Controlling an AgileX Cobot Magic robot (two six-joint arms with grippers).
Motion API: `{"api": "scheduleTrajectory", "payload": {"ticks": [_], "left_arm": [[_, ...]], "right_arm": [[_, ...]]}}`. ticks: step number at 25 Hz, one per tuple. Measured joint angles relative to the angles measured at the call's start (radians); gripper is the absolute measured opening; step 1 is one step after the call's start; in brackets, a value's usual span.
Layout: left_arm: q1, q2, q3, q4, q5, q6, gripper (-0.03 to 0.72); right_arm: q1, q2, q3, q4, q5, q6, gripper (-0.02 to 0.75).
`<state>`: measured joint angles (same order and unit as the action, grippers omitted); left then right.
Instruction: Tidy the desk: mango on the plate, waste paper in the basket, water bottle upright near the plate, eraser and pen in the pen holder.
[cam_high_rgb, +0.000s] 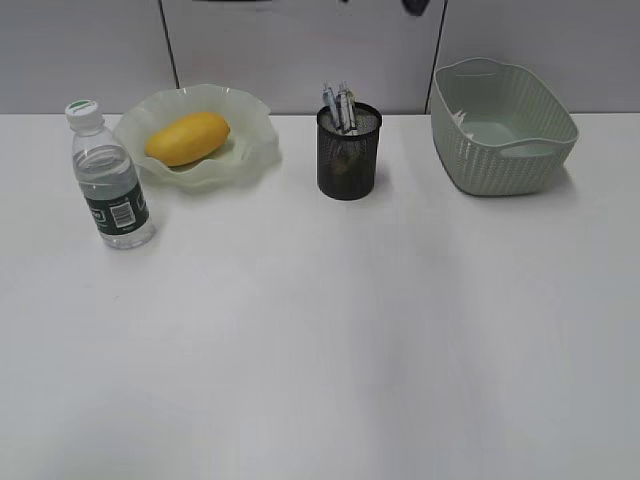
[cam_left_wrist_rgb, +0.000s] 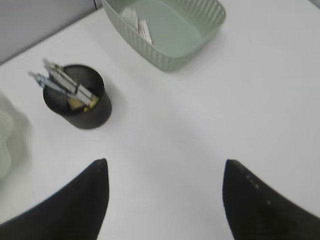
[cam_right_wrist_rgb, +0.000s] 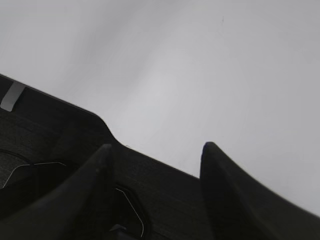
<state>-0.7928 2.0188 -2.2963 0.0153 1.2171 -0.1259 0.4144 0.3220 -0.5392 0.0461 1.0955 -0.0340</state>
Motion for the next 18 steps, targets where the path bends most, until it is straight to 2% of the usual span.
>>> {"api": "scheduleTrajectory", "payload": {"ticks": [5,10,13,18], "left_arm": [[-0.032,-0.189,0.357,0.018,0.000,-0.008,0.533],[-0.032,-0.430,0.712,0.152,0.002,-0.070,0.529],[-0.032,-0.617,0.915,0.171,-0.005,-0.095,0.529],[-0.032,-0.926,1.171,0.174,-0.065,-0.132,0.529]], "right_arm": [[0.000,0.000,0.000,0.000,0.000,0.000,0.434],[0.000,0.000,0.000,0.000,0.000,0.000,0.434],[0.000,0.000,0.000,0.000,0.000,0.000,0.434],[0.000,0.000,0.000,-0.011,0.000,0.000,0.434]]}}
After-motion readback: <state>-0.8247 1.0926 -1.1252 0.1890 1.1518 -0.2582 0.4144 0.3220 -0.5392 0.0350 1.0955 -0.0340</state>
